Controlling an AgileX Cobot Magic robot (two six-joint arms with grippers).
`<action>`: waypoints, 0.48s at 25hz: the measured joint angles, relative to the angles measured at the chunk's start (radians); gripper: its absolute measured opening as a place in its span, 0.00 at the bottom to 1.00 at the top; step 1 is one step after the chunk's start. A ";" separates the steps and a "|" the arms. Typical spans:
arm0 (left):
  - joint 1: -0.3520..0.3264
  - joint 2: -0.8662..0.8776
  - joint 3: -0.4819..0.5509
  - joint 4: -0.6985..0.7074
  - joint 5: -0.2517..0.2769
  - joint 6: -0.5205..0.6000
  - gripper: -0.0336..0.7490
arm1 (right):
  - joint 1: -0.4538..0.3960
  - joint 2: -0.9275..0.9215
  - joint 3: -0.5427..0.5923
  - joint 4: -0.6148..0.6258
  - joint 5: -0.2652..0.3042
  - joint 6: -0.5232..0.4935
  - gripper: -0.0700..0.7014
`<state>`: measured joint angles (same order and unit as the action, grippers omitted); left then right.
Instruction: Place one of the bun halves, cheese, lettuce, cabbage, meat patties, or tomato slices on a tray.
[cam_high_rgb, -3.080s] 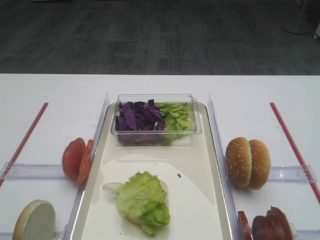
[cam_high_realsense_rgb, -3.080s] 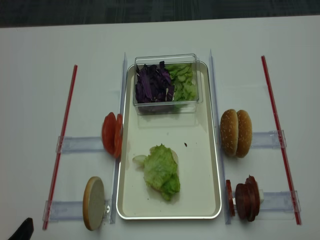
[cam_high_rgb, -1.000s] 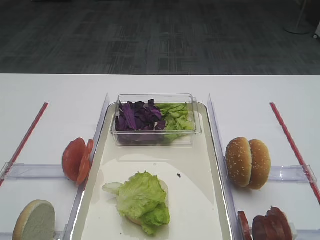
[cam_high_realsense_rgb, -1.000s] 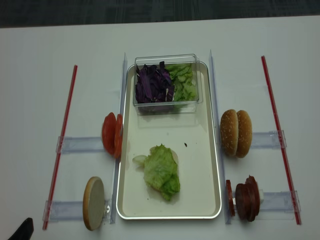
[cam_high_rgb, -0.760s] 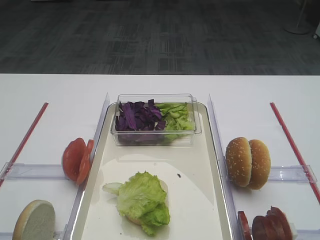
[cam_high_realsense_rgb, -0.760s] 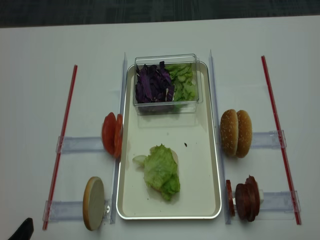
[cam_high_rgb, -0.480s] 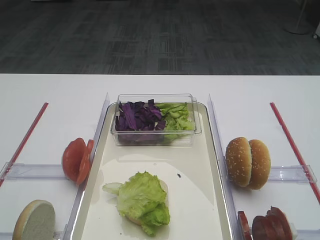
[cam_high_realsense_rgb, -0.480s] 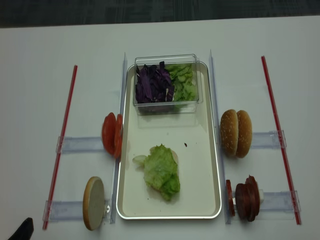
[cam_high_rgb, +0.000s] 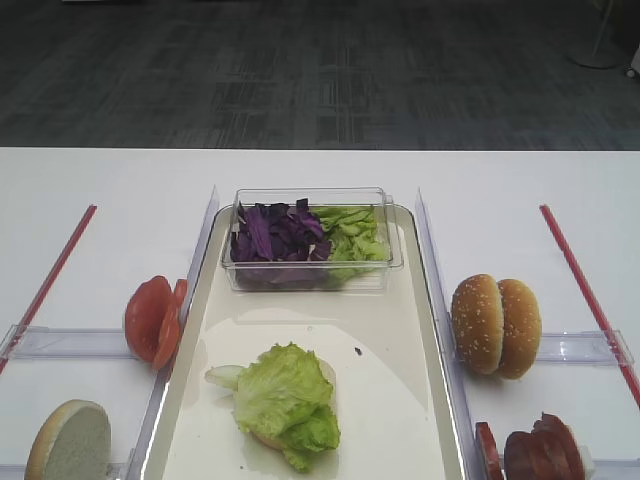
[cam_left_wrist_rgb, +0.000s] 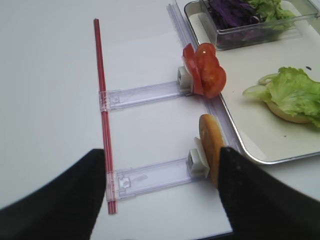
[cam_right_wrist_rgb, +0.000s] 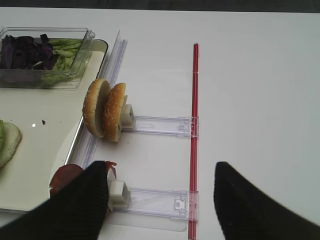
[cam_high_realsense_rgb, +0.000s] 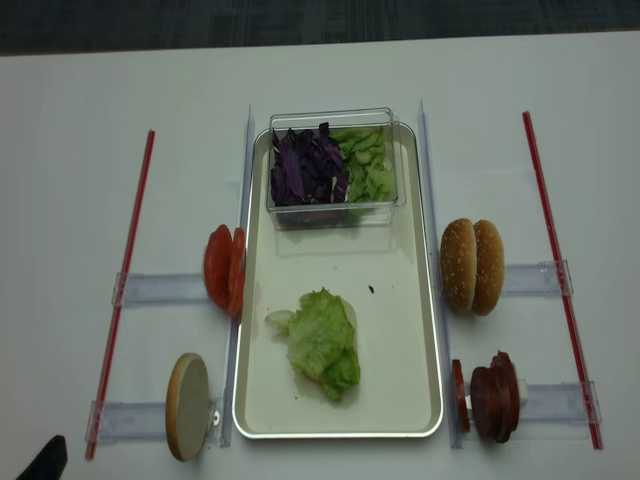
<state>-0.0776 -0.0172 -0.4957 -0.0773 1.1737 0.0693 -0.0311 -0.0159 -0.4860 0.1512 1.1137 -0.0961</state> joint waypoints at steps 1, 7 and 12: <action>0.000 0.000 0.000 0.000 0.000 0.000 0.63 | 0.000 0.000 0.000 0.000 0.000 -0.002 0.72; 0.000 0.000 0.000 0.000 0.000 0.000 0.63 | 0.000 0.000 0.000 0.000 0.000 -0.002 0.72; 0.000 0.000 0.000 0.000 0.000 0.000 0.63 | 0.000 0.000 0.000 0.000 0.000 -0.002 0.72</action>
<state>-0.0776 -0.0172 -0.4957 -0.0773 1.1737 0.0693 -0.0311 -0.0159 -0.4860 0.1512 1.1137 -0.0978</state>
